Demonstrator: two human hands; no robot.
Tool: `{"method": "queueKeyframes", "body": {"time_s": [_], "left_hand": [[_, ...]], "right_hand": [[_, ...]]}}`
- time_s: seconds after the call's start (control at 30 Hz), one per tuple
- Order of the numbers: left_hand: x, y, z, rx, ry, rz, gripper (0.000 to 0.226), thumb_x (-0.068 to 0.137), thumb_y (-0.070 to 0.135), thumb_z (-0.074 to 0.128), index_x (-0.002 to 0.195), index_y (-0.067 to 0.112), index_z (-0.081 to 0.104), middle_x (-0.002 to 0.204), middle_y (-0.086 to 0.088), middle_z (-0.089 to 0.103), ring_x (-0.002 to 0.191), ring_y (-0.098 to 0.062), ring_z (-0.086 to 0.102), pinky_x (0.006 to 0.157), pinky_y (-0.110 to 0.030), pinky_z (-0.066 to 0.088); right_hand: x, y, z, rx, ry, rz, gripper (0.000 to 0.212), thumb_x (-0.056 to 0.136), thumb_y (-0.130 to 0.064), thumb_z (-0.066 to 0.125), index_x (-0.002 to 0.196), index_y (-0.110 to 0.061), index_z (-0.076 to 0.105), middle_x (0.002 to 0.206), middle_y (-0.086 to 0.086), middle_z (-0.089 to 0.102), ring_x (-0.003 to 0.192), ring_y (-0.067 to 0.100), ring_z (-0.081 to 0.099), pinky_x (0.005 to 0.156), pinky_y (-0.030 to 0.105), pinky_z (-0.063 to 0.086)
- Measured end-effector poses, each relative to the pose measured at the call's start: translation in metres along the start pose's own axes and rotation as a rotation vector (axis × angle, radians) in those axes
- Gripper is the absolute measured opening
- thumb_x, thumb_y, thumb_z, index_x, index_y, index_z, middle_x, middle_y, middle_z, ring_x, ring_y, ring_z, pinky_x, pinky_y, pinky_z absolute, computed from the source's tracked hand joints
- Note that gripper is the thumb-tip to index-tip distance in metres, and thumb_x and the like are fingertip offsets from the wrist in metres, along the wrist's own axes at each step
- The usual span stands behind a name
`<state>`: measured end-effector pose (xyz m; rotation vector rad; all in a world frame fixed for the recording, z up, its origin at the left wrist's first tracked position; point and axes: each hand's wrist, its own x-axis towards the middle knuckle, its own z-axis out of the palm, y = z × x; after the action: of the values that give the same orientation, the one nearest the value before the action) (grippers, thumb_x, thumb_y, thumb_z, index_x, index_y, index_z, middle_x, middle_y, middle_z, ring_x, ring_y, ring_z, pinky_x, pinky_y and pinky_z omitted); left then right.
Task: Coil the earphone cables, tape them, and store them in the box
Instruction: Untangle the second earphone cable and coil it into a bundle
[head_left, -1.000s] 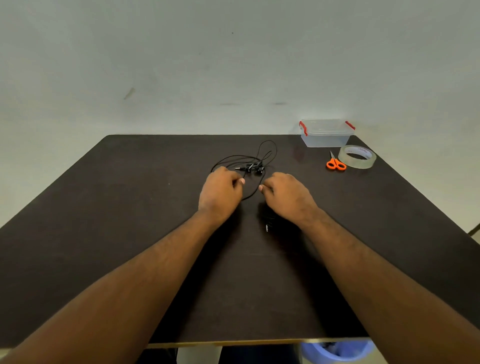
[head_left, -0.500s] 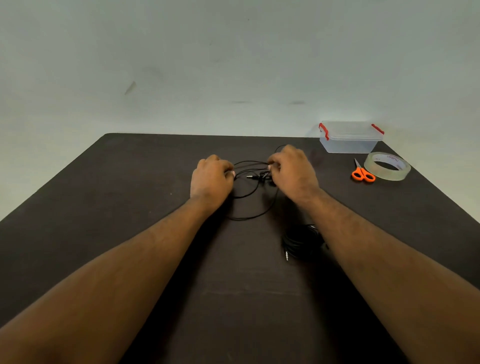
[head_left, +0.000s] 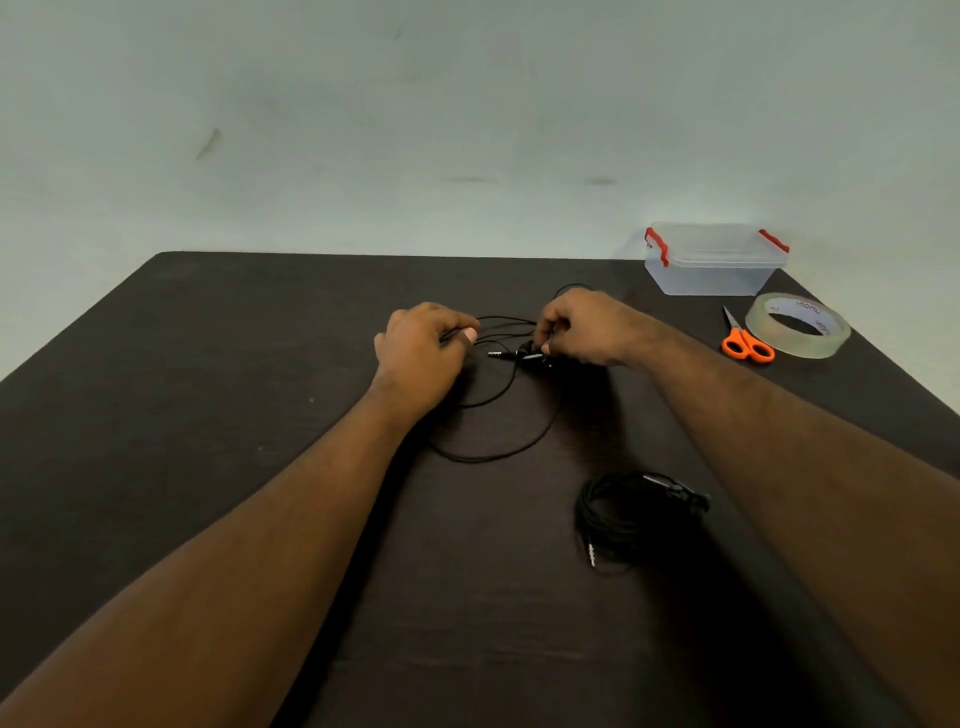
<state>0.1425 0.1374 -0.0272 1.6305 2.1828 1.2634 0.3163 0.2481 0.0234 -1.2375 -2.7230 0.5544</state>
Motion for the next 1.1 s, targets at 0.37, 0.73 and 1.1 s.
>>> {"method": "queueKeyframes", "body": {"time_s": [0.37, 0.73, 1.1], "left_hand": [[-0.018, 0.013, -0.016, -0.311, 0.23, 0.035, 0.031, 0.088, 0.059, 0.05, 0.106, 0.042, 0.068, 0.113, 0.018, 0.065, 0.116, -0.01, 0.055, 0.1, -0.05, 0.043], [-0.062, 0.06, -0.081, -0.42, 0.122, 0.099, 0.016, 0.087, 0.032, 0.069, 0.082, 0.018, 0.076, 0.077, -0.003, 0.072, 0.074, -0.011, 0.066, 0.073, -0.03, 0.053], [-0.057, 0.106, -0.158, -0.732, -0.151, 0.057, 0.033, 0.099, 0.031, 0.05, 0.119, 0.007, 0.061, 0.089, -0.009, 0.069, 0.078, -0.02, 0.065, 0.078, -0.032, 0.053]], "right_hand": [[-0.014, -0.041, -0.013, -0.157, 0.311, -0.252, 0.009, 0.096, -0.024, 0.048, 0.09, -0.027, 0.055, 0.102, -0.007, 0.046, 0.097, 0.016, 0.043, 0.087, 0.038, 0.035], [-0.064, -0.131, -0.05, 0.725, 0.165, -0.205, 0.007, 0.088, -0.006, 0.064, 0.095, -0.005, 0.064, 0.083, 0.011, 0.073, 0.068, 0.017, 0.068, 0.063, 0.031, 0.056], [-0.107, -0.178, -0.108, 0.305, 0.068, -0.325, 0.009, 0.083, -0.009, 0.062, 0.092, -0.009, 0.065, 0.075, 0.009, 0.071, 0.052, 0.012, 0.057, 0.048, 0.023, 0.036]]}}
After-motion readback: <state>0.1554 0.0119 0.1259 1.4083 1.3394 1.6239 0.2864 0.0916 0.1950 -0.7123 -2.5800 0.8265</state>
